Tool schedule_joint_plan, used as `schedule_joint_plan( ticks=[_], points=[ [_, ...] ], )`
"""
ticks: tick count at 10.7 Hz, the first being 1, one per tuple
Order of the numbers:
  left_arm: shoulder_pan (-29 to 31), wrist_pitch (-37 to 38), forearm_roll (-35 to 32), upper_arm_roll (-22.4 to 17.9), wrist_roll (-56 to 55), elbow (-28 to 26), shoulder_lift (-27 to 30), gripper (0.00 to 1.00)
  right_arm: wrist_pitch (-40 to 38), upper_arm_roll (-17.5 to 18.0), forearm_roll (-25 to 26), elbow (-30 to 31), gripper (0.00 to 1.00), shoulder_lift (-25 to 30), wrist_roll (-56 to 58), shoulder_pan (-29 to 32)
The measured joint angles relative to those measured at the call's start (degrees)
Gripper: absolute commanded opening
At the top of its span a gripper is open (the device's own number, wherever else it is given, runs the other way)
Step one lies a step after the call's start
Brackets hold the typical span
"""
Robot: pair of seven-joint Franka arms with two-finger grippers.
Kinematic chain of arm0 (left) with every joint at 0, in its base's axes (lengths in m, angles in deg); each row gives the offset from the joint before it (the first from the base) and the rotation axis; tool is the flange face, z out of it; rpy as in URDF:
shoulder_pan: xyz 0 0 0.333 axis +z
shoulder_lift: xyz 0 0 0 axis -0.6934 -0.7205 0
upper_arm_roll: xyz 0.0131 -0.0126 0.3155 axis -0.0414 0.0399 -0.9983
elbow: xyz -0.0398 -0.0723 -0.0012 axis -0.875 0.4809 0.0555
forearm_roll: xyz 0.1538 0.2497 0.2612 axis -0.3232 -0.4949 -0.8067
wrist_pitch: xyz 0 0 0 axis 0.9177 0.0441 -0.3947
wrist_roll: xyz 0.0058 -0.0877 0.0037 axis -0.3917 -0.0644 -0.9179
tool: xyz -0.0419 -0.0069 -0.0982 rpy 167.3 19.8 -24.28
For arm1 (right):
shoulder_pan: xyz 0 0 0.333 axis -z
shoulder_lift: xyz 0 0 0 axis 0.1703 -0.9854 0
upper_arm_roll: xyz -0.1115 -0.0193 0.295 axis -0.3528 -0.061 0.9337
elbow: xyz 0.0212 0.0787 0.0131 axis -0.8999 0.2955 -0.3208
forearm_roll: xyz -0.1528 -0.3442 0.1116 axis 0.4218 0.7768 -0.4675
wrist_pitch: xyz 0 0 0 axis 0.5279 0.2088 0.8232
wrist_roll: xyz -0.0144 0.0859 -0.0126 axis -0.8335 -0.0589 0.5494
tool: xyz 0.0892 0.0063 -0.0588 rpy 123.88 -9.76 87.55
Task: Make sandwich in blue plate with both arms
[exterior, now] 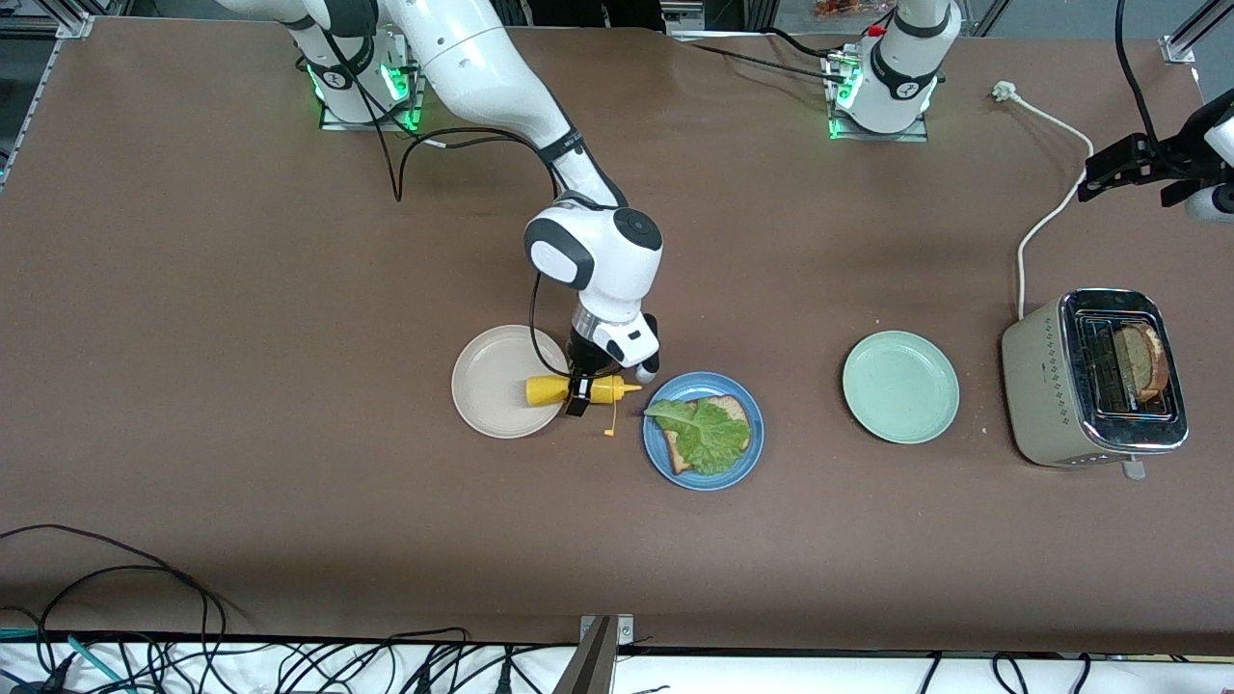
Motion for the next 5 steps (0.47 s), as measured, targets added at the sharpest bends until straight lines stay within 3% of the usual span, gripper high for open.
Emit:
schedule_joint_plan(
  ticks=[5],
  points=[
    [0.0,0.0,0.0,0.2,0.1,0.0,0.0,1.0,-1.3,-2.9,1.0,-4.0,0.0,-3.3,0.0,0.0]
  ],
)
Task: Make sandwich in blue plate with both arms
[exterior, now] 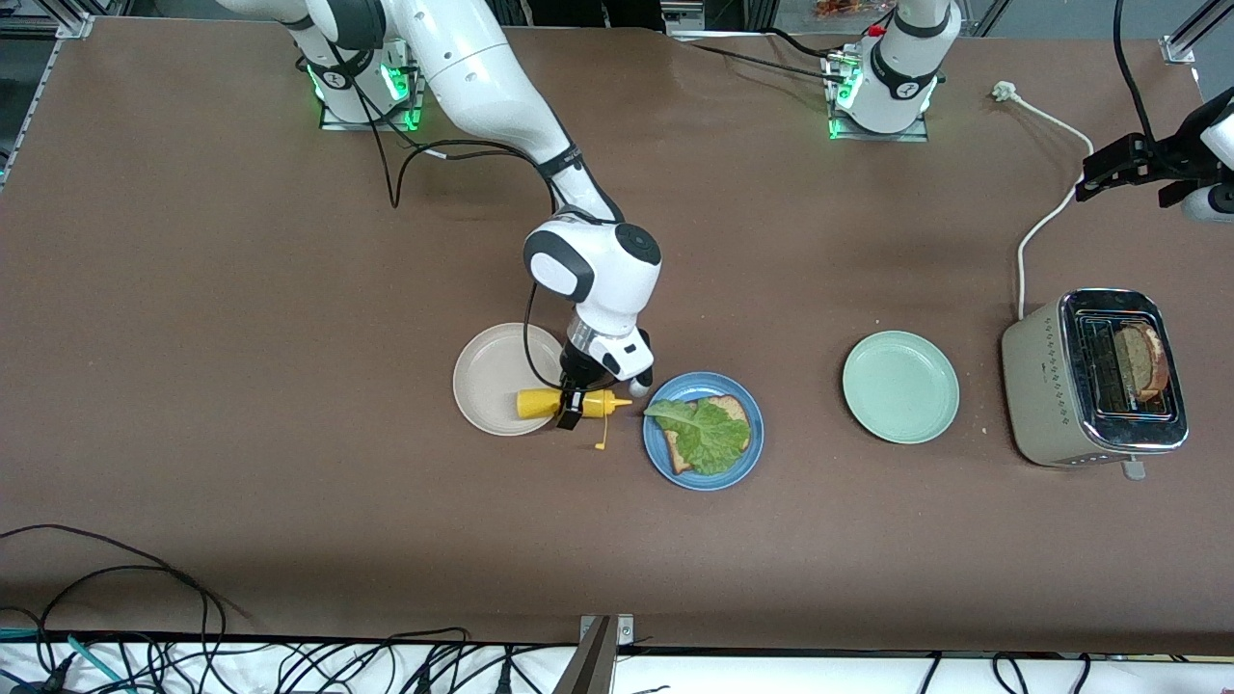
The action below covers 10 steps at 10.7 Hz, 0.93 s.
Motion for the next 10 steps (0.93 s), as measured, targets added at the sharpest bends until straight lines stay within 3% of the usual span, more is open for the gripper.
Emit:
schedule_joint_plan(
  ticks=[3,7,10],
  points=[
    [0.0,0.0,0.0,0.0,0.0,0.0,-0.1,1.0,-2.4,-1.2,1.0,-2.1,0.0,0.0,0.0,0.0],
    [0.0,0.0,0.0,-0.2,0.0,0.4,-1.4,1.0,-7.7,-1.1,7.9,-3.1,0.0,-1.5,-0.1,-2.6],
    [0.1,0.0,0.0,-0.3,0.0,0.8,-2.0,1.0,-8.0,-1.3,8.3,-3.2,0.0,-2.0,-0.2,-2.9]
  ],
)
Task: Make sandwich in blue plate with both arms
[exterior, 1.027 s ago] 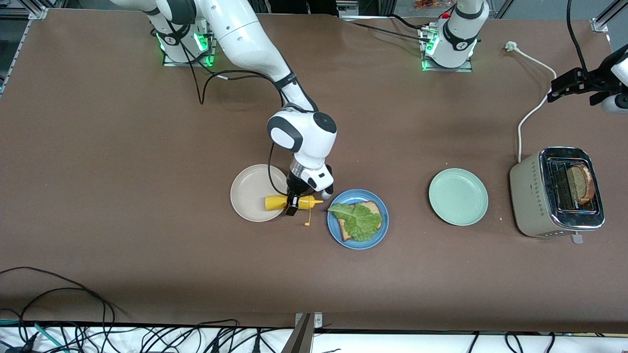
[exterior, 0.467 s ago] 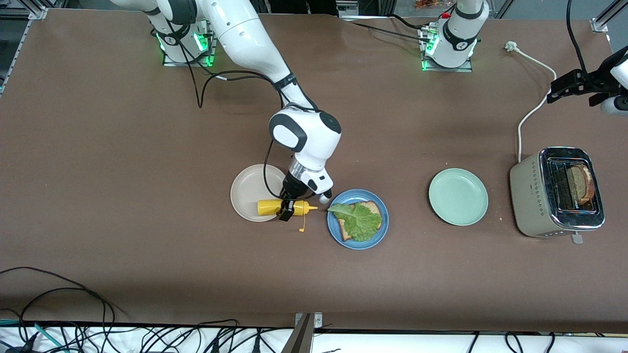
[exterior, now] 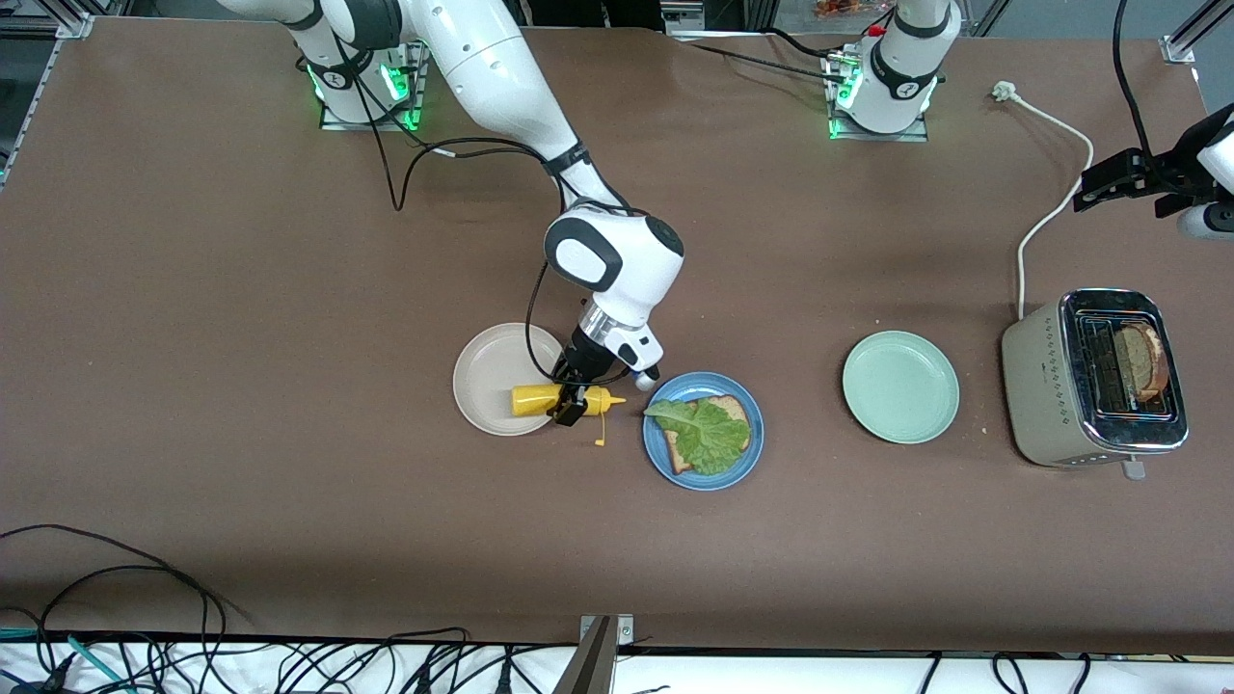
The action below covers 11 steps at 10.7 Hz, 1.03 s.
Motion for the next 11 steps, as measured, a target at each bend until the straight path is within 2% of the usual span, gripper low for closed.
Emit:
schedule_joint_plan(
  ticks=[4,7,9,11],
  points=[
    [0.2,0.0,0.0,-0.1,0.0,0.2,-0.1,1.0,-0.1,-0.3,0.0,-0.9,0.0,0.1,-1.4,0.0],
    [0.2,0.0,0.0,-0.1,0.0,0.3,-0.2,1.0,-1.9,-1.9,-9.1,-2.9,0.0,2.6,-2.3,0.2],
    [0.3,0.0,0.0,-0.1,0.0,0.4,-0.3,1.0,-6.8,-2.4,-13.9,-3.2,0.0,7.8,-1.9,0.4],
    [0.4,0.0,0.0,-0.1,0.0,0.4,-0.5,1.0,-10.4,-2.6,-19.5,-1.0,0.0,14.1,0.1,1.5]
  ],
)
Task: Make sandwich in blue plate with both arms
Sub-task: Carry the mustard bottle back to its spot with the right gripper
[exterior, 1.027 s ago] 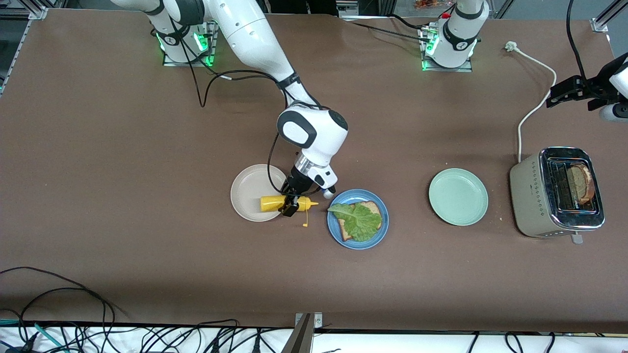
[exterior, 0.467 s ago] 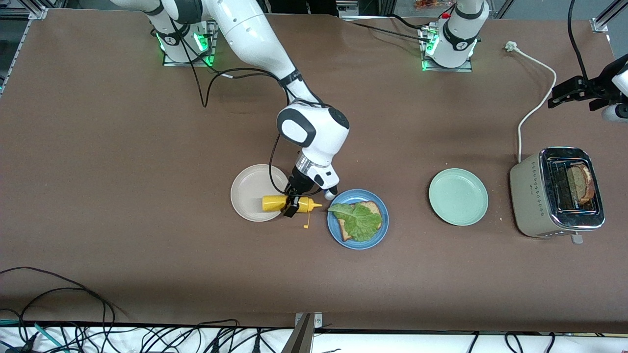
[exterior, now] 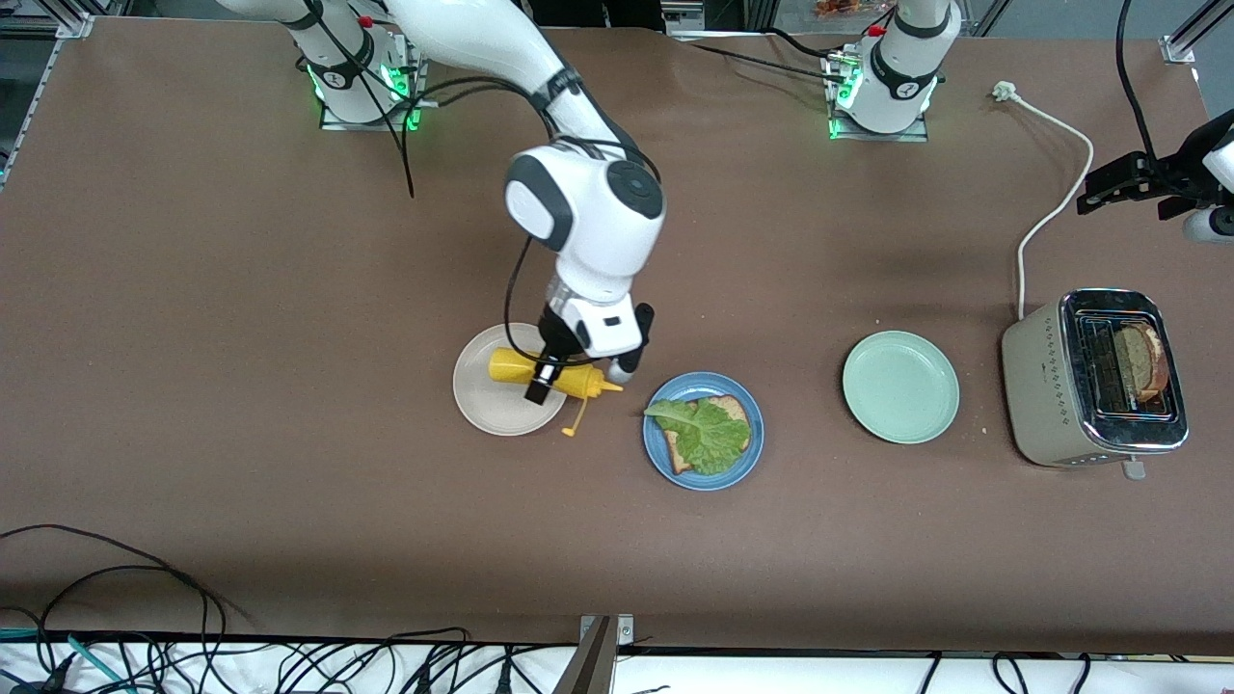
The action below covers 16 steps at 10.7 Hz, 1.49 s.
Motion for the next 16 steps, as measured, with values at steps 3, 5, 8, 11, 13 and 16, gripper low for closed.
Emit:
schedule_joint_plan(
  ticks=[3,5,8,11,13,16],
  points=[
    [1.8,0.0,0.0,-0.2,0.0,0.0,-0.7,1.0,-0.4,-0.3,-8.9,8.1,0.0,10.2,5.4,4.6],
    [3.4,-0.1,0.0,-0.3,0.0,0.0,-1.8,1.0,-0.4,-0.4,-13.2,14.4,0.0,17.0,7.6,7.7],
    [4.9,-0.8,-1.6,-0.4,0.0,1.4,-6.8,1.0,-0.4,-0.5,-22.5,23.6,0.0,25.6,20.1,13.4],
    [7.3,-0.8,-1.9,-0.5,0.2,4.1,-11.9,1.0,-0.4,-0.7,-34.3,30.5,0.0,29.5,42.6,21.9],
    [8.6,-1.2,-4.9,-0.5,0.2,5.9,-14.5,1.0,-1.7,-0.8,-43.2,33.6,0.0,29.7,56.8,27.2],
    [10.2,-1.3,-6.3,-0.6,2.9,10.5,-19.6,1.0,-8.4,-0.7,-53.9,35.7,0.0,27.4,73.1,34.6]
  ],
)
